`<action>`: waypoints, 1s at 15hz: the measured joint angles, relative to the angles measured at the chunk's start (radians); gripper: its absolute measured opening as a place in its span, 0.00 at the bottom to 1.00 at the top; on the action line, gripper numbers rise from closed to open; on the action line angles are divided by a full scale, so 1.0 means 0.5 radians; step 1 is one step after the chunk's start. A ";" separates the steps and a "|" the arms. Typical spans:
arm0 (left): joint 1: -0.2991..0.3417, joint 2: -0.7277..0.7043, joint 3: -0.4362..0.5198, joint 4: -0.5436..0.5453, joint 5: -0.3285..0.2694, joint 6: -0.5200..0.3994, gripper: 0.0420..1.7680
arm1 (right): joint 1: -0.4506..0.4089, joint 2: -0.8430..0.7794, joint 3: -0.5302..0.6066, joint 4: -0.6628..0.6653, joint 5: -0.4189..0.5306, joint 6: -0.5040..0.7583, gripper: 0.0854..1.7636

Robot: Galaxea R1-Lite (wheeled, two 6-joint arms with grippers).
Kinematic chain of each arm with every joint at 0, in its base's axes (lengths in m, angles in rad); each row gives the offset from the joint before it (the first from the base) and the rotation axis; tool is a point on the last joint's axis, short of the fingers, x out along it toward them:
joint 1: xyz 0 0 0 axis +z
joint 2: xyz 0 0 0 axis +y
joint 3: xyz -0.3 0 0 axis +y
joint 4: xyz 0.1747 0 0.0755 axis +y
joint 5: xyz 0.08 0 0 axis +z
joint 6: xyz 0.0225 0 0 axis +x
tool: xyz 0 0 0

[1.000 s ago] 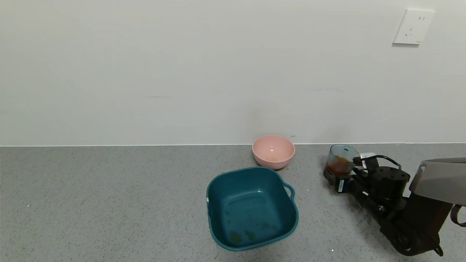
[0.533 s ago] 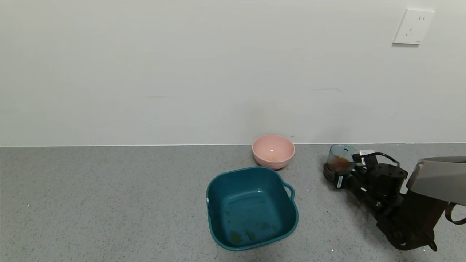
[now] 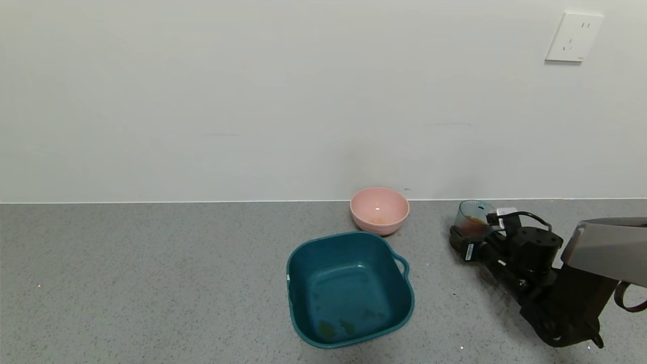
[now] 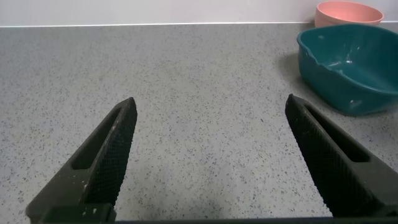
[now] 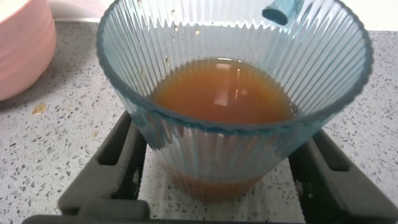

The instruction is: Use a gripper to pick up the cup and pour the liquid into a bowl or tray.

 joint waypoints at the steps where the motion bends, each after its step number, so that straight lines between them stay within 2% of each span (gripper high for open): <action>1: 0.000 0.000 0.000 0.000 0.000 0.001 0.97 | 0.001 0.000 0.000 0.000 0.000 0.000 0.75; 10: 0.000 0.000 0.000 0.000 0.000 0.001 0.97 | -0.011 -0.009 0.014 0.002 0.003 -0.002 0.74; 15: 0.000 0.000 0.000 0.000 0.000 0.001 0.97 | -0.023 -0.102 -0.005 0.169 0.010 -0.004 0.74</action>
